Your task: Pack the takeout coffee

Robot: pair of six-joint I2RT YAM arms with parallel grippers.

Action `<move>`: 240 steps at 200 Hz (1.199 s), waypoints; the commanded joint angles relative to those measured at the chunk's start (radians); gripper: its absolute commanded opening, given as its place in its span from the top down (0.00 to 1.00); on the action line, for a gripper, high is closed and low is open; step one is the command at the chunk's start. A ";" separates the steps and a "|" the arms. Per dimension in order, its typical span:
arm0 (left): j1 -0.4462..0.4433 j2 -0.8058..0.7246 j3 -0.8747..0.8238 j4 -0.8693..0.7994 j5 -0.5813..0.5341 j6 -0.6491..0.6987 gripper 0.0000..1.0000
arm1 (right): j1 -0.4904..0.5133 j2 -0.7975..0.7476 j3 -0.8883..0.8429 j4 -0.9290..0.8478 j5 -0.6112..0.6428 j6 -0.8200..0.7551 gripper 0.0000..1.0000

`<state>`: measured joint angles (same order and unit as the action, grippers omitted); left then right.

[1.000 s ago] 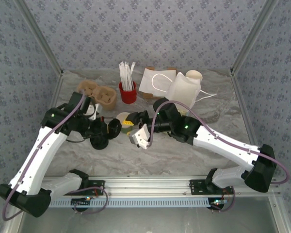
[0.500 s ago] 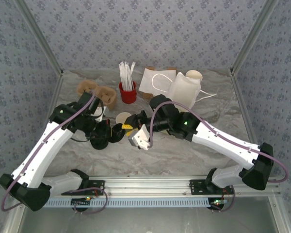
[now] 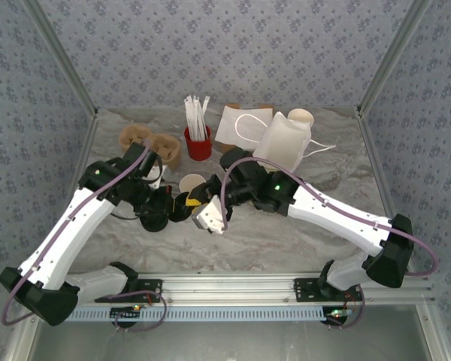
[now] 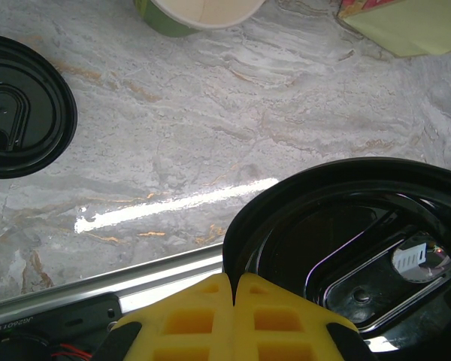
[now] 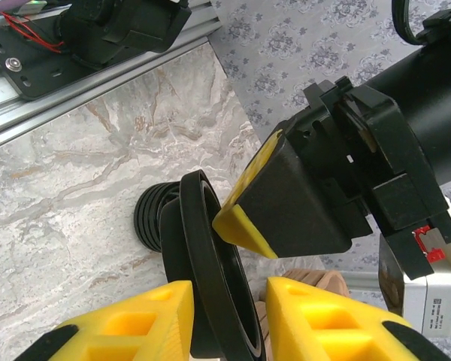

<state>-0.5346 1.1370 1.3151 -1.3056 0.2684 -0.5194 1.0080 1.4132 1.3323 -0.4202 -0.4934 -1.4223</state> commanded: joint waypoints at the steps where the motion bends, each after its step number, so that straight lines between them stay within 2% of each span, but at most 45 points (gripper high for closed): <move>1: -0.010 0.007 0.026 0.000 0.000 0.016 1.00 | 0.008 0.014 0.034 -0.039 0.017 -0.022 0.67; 38: -0.009 0.009 0.026 0.004 0.004 0.017 1.00 | 0.015 0.025 0.036 -0.045 0.034 -0.039 0.69; 95: -0.009 0.010 0.036 0.002 0.011 0.024 1.00 | 0.024 0.050 0.074 -0.073 0.070 -0.038 0.81; 122: -0.010 0.010 0.042 0.006 0.023 0.025 1.00 | 0.025 0.058 0.073 -0.072 0.075 -0.038 0.80; 144: -0.010 0.011 0.045 0.006 0.023 0.027 1.00 | 0.026 0.060 0.074 -0.075 0.081 -0.034 0.74; 167: -0.009 0.015 0.049 0.005 0.025 0.029 1.00 | 0.024 0.062 0.074 -0.077 0.080 -0.035 0.74; 198: -0.010 0.018 0.059 0.005 0.028 0.032 1.00 | 0.025 0.064 0.074 -0.081 0.084 -0.040 0.77; 240: -0.009 0.012 0.069 0.014 0.028 0.034 1.00 | 0.028 0.070 0.088 -0.094 0.098 -0.023 0.87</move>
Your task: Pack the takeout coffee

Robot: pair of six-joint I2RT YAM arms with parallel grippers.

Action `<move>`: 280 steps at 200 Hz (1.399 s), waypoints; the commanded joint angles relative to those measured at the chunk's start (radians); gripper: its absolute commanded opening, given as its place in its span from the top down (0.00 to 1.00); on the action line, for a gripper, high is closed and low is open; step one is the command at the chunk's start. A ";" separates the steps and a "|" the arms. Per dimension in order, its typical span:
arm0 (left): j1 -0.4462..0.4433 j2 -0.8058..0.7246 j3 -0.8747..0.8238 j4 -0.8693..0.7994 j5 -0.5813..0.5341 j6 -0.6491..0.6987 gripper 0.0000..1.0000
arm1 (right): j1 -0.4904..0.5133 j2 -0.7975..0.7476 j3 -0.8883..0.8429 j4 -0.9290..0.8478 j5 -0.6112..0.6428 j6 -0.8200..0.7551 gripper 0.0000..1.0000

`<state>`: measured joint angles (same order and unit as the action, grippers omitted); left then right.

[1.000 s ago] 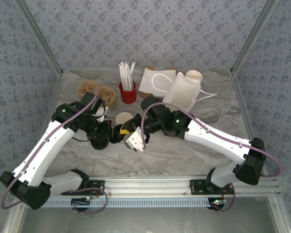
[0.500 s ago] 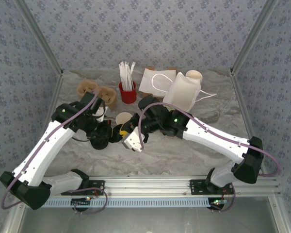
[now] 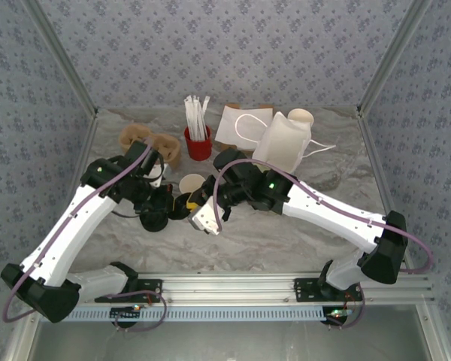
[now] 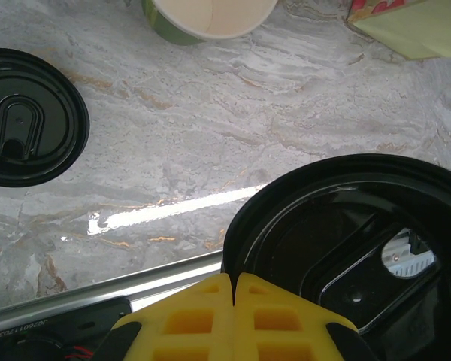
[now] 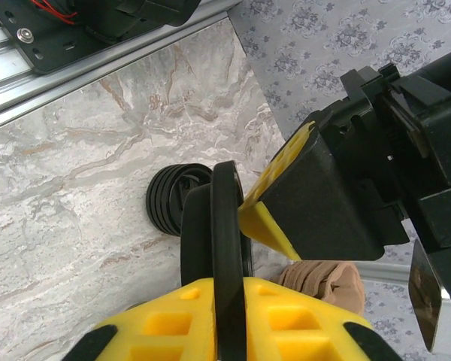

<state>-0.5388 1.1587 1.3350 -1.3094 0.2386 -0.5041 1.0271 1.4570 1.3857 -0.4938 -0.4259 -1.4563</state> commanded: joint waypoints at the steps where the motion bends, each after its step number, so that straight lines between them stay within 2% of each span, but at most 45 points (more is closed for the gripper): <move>1: -0.005 -0.010 0.050 0.018 0.058 0.019 1.00 | 0.009 0.026 0.036 -0.021 0.031 0.012 0.87; 10: -0.005 -0.013 0.054 0.022 0.059 0.021 1.00 | 0.007 0.027 0.041 -0.026 0.036 0.016 0.88; 16: -0.005 -0.015 0.057 0.026 0.058 0.022 0.95 | 0.007 0.029 0.039 -0.024 0.041 0.017 0.88; 32: -0.004 -0.026 0.066 0.048 0.063 0.025 0.73 | 0.001 0.024 0.032 -0.022 0.025 0.020 0.88; 41: -0.004 -0.033 0.076 0.064 0.064 0.025 0.56 | -0.005 0.023 0.026 -0.016 0.022 0.030 0.87; 45: -0.002 -0.038 0.083 0.070 0.063 0.027 0.51 | -0.007 0.022 0.023 -0.012 0.024 0.038 0.86; 66: 0.019 -0.061 0.119 0.092 0.043 0.040 0.43 | -0.017 0.012 0.017 0.005 0.018 0.091 0.89; 91: 0.065 -0.115 0.146 0.152 0.025 0.072 0.43 | -0.051 -0.020 0.007 0.037 -0.024 0.190 0.91; 107: 0.074 -0.169 0.147 0.223 -0.040 0.105 0.43 | -0.079 -0.044 0.009 0.050 -0.072 0.265 0.91; 135: 0.073 -0.270 0.085 0.433 -0.101 0.185 0.44 | -0.151 -0.095 0.004 0.077 -0.214 0.405 0.91; 180: 0.073 -0.314 -0.040 0.709 0.031 0.301 0.47 | -0.256 -0.129 0.063 0.090 -0.327 0.725 0.94; 193: 0.073 -0.318 -0.066 0.739 0.080 0.339 0.43 | -0.285 -0.133 0.081 0.094 -0.357 0.828 0.94; 210: 0.073 -0.320 -0.097 0.756 0.156 0.424 0.43 | -0.335 -0.146 0.082 0.138 -0.413 0.972 0.94; 235: 0.077 -0.346 -0.154 0.794 0.204 0.534 0.52 | -0.386 -0.161 0.076 0.182 -0.473 1.124 0.94; 246: 0.083 -0.358 -0.178 0.818 0.253 0.579 0.53 | -0.407 -0.163 0.078 0.198 -0.489 1.191 0.94; 260: 0.089 -0.369 -0.212 0.865 0.264 0.594 0.54 | -0.437 -0.165 0.079 0.227 -0.523 1.286 0.94; 271: 0.100 -0.367 -0.235 0.900 0.288 0.593 0.53 | -0.452 -0.166 0.078 0.252 -0.527 1.359 0.93; 280: 0.112 -0.366 -0.258 0.941 0.353 0.596 0.47 | -0.459 -0.167 0.075 0.276 -0.532 1.419 0.93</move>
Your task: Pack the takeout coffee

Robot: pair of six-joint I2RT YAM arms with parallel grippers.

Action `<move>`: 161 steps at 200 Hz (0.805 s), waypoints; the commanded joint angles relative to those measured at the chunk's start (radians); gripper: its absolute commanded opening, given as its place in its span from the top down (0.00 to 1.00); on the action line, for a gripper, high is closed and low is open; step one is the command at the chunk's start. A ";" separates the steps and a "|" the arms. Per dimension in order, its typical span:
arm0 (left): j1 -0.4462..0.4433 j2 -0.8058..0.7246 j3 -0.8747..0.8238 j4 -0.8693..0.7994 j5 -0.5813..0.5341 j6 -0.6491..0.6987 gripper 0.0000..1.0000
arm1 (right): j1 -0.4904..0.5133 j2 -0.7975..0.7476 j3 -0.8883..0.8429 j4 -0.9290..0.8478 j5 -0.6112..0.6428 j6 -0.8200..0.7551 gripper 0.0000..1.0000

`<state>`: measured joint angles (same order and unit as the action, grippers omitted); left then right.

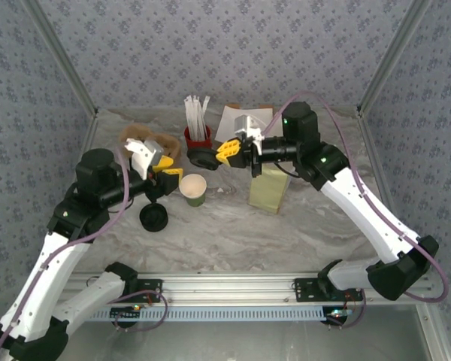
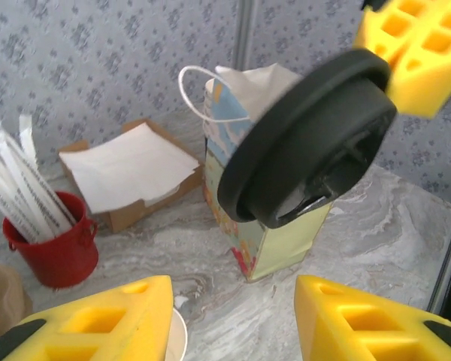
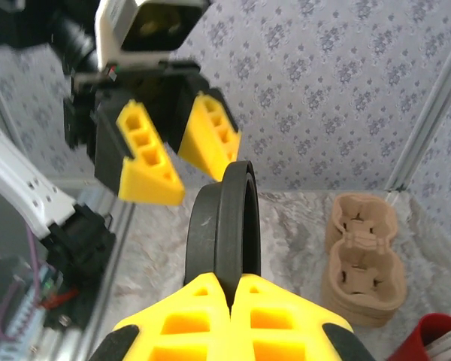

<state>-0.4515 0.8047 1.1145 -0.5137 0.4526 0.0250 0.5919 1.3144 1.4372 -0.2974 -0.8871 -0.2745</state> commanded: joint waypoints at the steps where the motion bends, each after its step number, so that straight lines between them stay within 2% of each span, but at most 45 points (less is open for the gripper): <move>1: 0.025 -0.012 -0.041 0.151 0.146 0.066 0.46 | -0.025 -0.024 0.024 0.083 -0.071 0.244 0.93; 10: 0.030 -0.015 -0.074 0.214 0.184 0.049 0.39 | -0.027 -0.025 0.018 0.112 -0.082 0.297 0.93; 20: 0.036 -0.018 -0.103 0.269 0.207 0.015 0.36 | -0.029 -0.027 0.013 0.140 -0.082 0.352 0.93; 58: 0.098 0.014 -0.149 0.481 0.421 -0.210 0.43 | -0.050 -0.055 -0.054 0.332 -0.020 0.625 0.90; 110: 0.105 0.069 -0.158 0.709 0.510 -0.438 0.48 | -0.059 -0.071 -0.108 0.471 0.034 0.798 0.91; 144: 0.108 0.116 -0.130 0.790 0.511 -0.582 0.57 | -0.060 -0.072 -0.125 0.539 0.060 0.877 0.90; 161: 0.123 0.132 -0.134 0.853 0.525 -0.670 0.57 | -0.060 -0.071 -0.133 0.562 0.072 0.915 0.90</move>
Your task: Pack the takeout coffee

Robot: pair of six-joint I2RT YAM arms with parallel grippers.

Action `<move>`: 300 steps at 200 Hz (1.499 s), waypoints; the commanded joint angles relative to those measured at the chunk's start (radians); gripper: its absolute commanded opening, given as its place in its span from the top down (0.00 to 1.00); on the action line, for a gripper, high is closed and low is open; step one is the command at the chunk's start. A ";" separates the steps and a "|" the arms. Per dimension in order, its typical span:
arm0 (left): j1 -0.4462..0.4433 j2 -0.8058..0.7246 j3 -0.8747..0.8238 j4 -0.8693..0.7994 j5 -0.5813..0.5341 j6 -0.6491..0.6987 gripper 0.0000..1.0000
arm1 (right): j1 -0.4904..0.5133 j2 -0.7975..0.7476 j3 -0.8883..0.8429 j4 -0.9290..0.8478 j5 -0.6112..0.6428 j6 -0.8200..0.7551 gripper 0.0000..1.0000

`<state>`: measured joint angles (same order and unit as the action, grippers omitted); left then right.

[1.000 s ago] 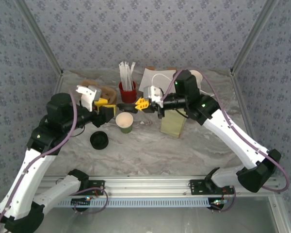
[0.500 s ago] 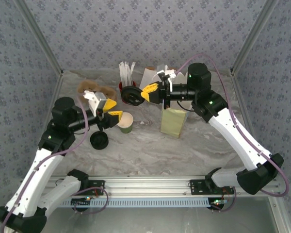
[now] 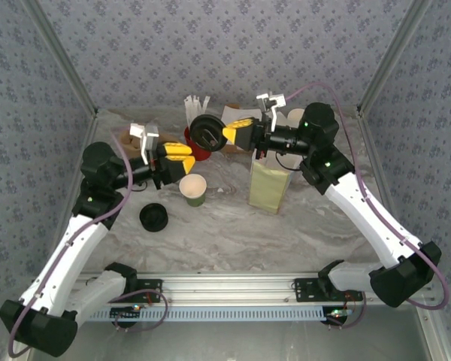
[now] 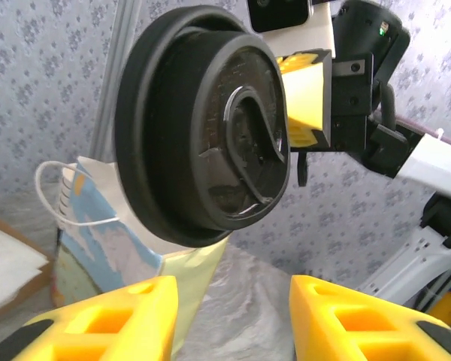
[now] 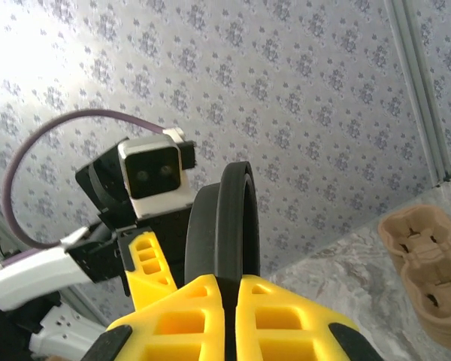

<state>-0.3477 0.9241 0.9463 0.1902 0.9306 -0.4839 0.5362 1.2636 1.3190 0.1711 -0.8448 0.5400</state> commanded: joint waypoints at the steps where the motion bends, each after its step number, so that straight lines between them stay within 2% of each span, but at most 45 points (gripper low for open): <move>1: 0.021 0.013 0.033 0.152 0.048 -0.167 0.57 | -0.004 -0.020 -0.015 0.096 0.029 0.104 0.90; 57: 0.052 0.089 0.039 0.368 0.063 -0.415 0.57 | -0.004 -0.014 -0.031 0.163 0.044 0.190 0.90; 83: 0.052 0.104 0.048 0.355 0.043 -0.403 0.59 | 0.000 -0.013 -0.034 0.184 0.051 0.210 0.89; 135: 0.047 0.112 0.042 0.453 0.057 -0.448 0.61 | 0.005 -0.008 -0.051 0.219 0.064 0.241 0.89; 198: 0.038 0.124 0.036 0.445 0.056 -0.436 0.63 | 0.012 0.010 -0.053 0.266 0.069 0.290 0.89; 300: 0.025 0.138 0.034 0.585 0.058 -0.497 0.64 | 0.043 0.022 -0.060 0.300 0.079 0.325 0.89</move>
<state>-0.3096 1.0691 0.9527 0.6815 0.9733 -0.9676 0.5632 1.2770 1.2682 0.4274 -0.7727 0.8421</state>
